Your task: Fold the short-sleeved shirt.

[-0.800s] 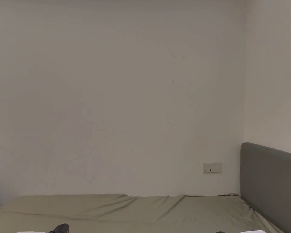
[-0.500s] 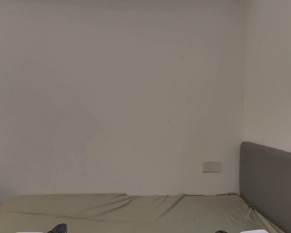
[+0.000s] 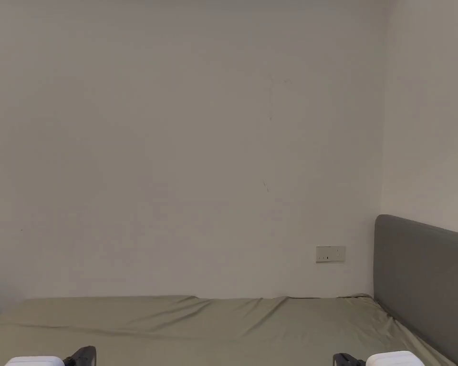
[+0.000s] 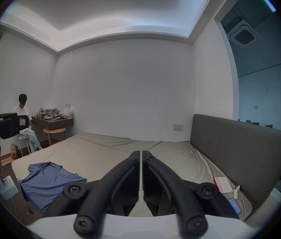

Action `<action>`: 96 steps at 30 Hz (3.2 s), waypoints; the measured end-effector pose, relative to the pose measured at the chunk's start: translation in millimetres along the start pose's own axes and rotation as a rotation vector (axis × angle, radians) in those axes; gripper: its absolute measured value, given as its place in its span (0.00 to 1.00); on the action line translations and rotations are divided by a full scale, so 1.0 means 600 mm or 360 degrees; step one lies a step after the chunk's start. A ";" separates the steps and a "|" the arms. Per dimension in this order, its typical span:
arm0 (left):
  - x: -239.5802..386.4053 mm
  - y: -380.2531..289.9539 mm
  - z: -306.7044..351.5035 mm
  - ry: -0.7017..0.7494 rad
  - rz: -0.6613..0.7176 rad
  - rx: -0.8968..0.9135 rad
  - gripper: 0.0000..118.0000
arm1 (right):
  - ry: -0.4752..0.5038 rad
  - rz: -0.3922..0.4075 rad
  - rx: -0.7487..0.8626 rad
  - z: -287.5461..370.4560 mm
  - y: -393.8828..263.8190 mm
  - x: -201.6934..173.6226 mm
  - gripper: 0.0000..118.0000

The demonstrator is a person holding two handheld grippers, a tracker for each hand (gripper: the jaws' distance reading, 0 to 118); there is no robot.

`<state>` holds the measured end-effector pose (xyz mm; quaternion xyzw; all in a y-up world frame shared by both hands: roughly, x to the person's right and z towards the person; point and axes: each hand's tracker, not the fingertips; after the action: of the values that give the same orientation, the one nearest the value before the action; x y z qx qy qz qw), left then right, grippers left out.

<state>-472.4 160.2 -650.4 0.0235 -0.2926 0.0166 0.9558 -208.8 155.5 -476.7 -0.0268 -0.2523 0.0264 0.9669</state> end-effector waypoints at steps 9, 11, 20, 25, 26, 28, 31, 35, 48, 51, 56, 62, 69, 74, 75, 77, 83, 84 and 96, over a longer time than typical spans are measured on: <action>0.003 0.001 -0.003 -0.0005 -0.0009 0.0001 0.01 | -0.0015 -0.0005 -0.0001 -0.001 0.003 0.006 0.11; 0.003 0.001 -0.002 -0.0008 -0.0008 0.0001 0.01 | -0.0017 -0.0007 0.0002 -0.001 0.004 0.006 0.11; -0.001 0.001 -0.004 0.0007 -0.0016 -0.0017 0.01 | 0.0000 0.0011 0.0004 -0.005 0.002 -0.002 0.11; -0.005 0.002 -0.004 0.0017 -0.0014 -0.0005 0.01 | 0.0004 0.0003 0.0010 -0.007 0.002 -0.004 0.11; -0.006 0.001 -0.004 0.0020 -0.0007 -0.0003 0.01 | 0.0010 0.0000 0.0012 -0.007 0.002 -0.004 0.11; -0.009 0.001 -0.005 0.0025 0.0004 -0.0008 0.01 | 0.0021 -0.0012 0.0011 -0.009 0.002 -0.004 0.11; -0.017 -0.003 -0.010 0.0058 -0.0003 -0.0012 0.01 | 0.0035 -0.0018 0.0018 -0.013 0.001 -0.009 0.11; -0.049 -0.029 -0.033 0.0249 -0.0051 -0.0083 0.30 | 0.0097 0.0025 0.0015 -0.031 -0.011 -0.038 0.11; -0.289 -0.392 -0.216 0.0663 0.0262 -0.1036 0.86 | 0.0445 0.0119 -0.0244 -0.181 -0.116 -0.178 0.11; -0.318 -0.495 -0.272 0.0664 0.0366 -0.1263 0.86 | 0.0476 0.0160 -0.0312 -0.211 -0.149 -0.197 0.11; -0.336 -0.613 -0.340 0.0631 0.0355 -0.1484 0.86 | 0.0495 0.0167 -0.0442 -0.251 -0.196 -0.208 0.11; -0.353 -0.645 -0.356 0.0599 0.0385 -0.1467 0.82 | 0.0491 0.0022 -0.0603 -0.283 -0.234 -0.197 0.11; -0.402 -0.603 -0.384 0.0694 0.0384 -0.1416 0.06 | 0.0452 -0.0083 -0.0611 -0.274 -0.231 -0.151 0.11; -0.377 -0.514 -0.380 0.0638 0.0428 -0.1201 0.05 | 0.0380 -0.0071 -0.0561 -0.249 -0.213 -0.106 0.11; -0.364 -0.494 -0.378 0.0622 0.0392 -0.1156 0.05 | 0.0362 -0.0078 -0.0554 -0.244 -0.209 -0.095 0.11; -0.340 -0.456 -0.377 0.0548 0.0357 -0.1105 0.05 | 0.0330 -0.0105 -0.0536 -0.232 -0.202 -0.074 0.11; -0.230 -0.350 -0.375 0.0275 0.0375 -0.0953 0.05 | 0.0246 -0.0187 -0.0456 -0.176 -0.175 -0.012 0.11; -0.198 -0.334 -0.373 0.0217 0.0344 -0.0927 0.05 | 0.0230 -0.0195 -0.0441 -0.166 -0.171 -0.002 0.11; 0.209 -0.252 -0.288 -0.0707 0.0302 -0.0918 0.05 | 0.0032 -0.0252 -0.0340 -0.068 -0.145 0.110 0.11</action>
<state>-265.0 21.1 -728.6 -0.2707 -0.4863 0.0164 0.8306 -127.8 71.2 -474.5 -0.1099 -0.2453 -0.0772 0.9601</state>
